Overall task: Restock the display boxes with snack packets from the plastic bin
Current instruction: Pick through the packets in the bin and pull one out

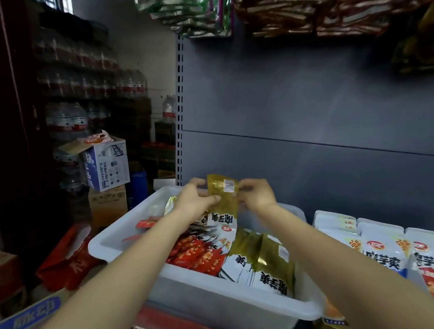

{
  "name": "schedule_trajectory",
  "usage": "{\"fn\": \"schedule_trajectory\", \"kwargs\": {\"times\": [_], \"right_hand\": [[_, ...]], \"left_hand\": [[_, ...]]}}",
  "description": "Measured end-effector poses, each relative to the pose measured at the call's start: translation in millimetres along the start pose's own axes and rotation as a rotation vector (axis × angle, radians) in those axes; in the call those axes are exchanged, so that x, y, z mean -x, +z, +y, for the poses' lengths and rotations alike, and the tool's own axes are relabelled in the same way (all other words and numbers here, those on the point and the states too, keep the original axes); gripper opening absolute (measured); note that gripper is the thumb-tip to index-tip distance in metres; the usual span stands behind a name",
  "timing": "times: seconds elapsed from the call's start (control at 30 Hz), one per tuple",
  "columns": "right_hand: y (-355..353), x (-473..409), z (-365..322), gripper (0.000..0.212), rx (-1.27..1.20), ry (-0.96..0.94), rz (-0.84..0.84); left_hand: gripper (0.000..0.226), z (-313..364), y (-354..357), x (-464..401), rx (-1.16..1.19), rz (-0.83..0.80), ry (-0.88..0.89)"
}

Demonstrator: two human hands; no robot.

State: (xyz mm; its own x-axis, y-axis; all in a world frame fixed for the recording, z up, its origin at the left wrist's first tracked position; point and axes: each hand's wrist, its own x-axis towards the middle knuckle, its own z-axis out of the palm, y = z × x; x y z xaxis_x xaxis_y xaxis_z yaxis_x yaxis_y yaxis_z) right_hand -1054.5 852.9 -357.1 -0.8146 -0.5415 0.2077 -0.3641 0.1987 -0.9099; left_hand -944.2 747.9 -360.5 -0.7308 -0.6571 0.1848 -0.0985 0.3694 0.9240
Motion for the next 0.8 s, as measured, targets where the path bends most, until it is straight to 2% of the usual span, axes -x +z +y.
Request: {"fn": "schedule_trajectory", "kwargs": {"times": [0.1, 0.17, 0.23, 0.3, 0.37, 0.43, 0.5, 0.53, 0.67, 0.8], "right_hand": [[-19.7, 27.5, -14.8, 0.013, 0.100, -0.218, 0.043], [-28.9, 52.3, -23.7, 0.015, 0.142, -0.333, 0.057], [-33.8, 74.5, -30.1, 0.016, 0.156, -0.402, 0.031], [-36.5, 93.0, -33.5, 0.020, 0.162, -0.413, -0.022], [-39.2, 108.2, -33.1, 0.028, 0.122, -0.373, -0.064], [-44.4, 120.5, -31.9, 0.030, -0.028, -0.308, -0.094], [-53.2, 132.1, -31.9, 0.030, -0.228, -0.165, -0.138], [-58.7, 136.8, -30.9, 0.037, -0.278, -0.120, -0.159], [-85.5, 151.2, -20.1, 0.071, -0.210, -0.168, -0.196], [-118.5, 164.2, -10.1, 0.081, -0.198, -0.204, -0.159]], "left_hand": [[0.013, 14.9, -3.2, 19.1, 0.515, 0.007, -0.110], [0.017, 23.5, -5.9, 32.2, 0.801, -0.032, -0.205], [0.025, 27.0, -10.0, 40.1, 0.969, -0.097, -0.273], [0.034, 28.1, -12.1, 47.7, 0.919, -0.164, -0.299], [0.029, 31.9, -11.0, 61.4, 0.724, -0.166, -0.255], [0.030, 33.5, -8.2, 75.8, 0.648, -0.139, -0.168], [0.038, 36.4, -4.5, 91.3, 0.626, -0.135, -0.085], [0.042, 38.3, -2.0, 97.9, 0.595, -0.148, -0.041], [0.052, 54.0, 16.7, 121.3, 0.372, -0.172, 0.199], [0.066, 73.5, 41.1, 140.4, 0.305, -0.266, 0.318]]}}
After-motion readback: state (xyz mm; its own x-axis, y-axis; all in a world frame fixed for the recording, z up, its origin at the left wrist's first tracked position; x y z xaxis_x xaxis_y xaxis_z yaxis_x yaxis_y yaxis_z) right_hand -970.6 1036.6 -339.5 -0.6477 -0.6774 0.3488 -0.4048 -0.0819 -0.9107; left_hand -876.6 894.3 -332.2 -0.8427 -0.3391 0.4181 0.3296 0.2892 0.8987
